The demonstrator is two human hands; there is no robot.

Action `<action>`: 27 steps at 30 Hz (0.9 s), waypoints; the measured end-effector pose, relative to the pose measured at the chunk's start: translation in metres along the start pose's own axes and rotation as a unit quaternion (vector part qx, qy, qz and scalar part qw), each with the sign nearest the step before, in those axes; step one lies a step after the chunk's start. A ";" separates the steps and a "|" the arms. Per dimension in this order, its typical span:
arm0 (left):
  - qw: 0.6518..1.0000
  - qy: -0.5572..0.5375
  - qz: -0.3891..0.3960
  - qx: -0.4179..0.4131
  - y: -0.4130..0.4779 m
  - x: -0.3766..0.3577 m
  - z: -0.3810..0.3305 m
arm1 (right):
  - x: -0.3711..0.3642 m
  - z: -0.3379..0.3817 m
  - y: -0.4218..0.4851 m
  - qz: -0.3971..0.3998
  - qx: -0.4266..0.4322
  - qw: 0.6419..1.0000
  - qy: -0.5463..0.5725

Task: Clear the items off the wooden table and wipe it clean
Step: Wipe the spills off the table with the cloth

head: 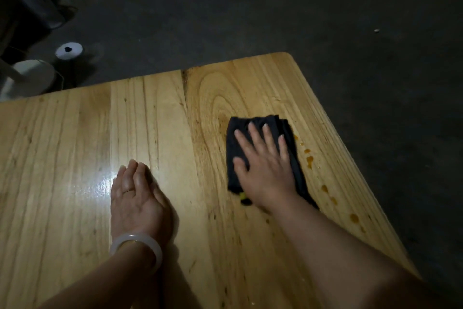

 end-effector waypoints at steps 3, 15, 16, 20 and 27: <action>1.000 -0.002 0.006 0.004 0.000 0.000 0.000 | 0.015 -0.033 0.036 -0.002 -0.037 0.999 -0.014; 1.000 0.004 0.006 -0.004 0.001 -0.001 0.000 | 0.005 -0.031 -0.035 -0.038 -0.183 0.982 0.022; 1.000 0.004 0.008 -0.001 0.001 -0.001 0.001 | 0.000 -0.022 -0.046 -0.029 -0.156 0.987 0.017; 1.000 -0.001 0.015 0.006 0.002 -0.002 0.003 | -0.008 -0.011 -0.061 0.007 -0.045 0.999 -0.003; 1.000 -0.005 0.022 0.012 0.002 -0.002 0.004 | 0.009 -0.044 -0.013 0.031 0.079 0.996 -0.041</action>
Point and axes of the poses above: each hand's wrist, its own y-axis towards the middle knuckle, its own x-axis out of the back of the hand, z = x × y, the point moved 7 cm from there along y, towards the middle knuckle, and after that the axes turned 1 degree about y, right-handed, at the moved point
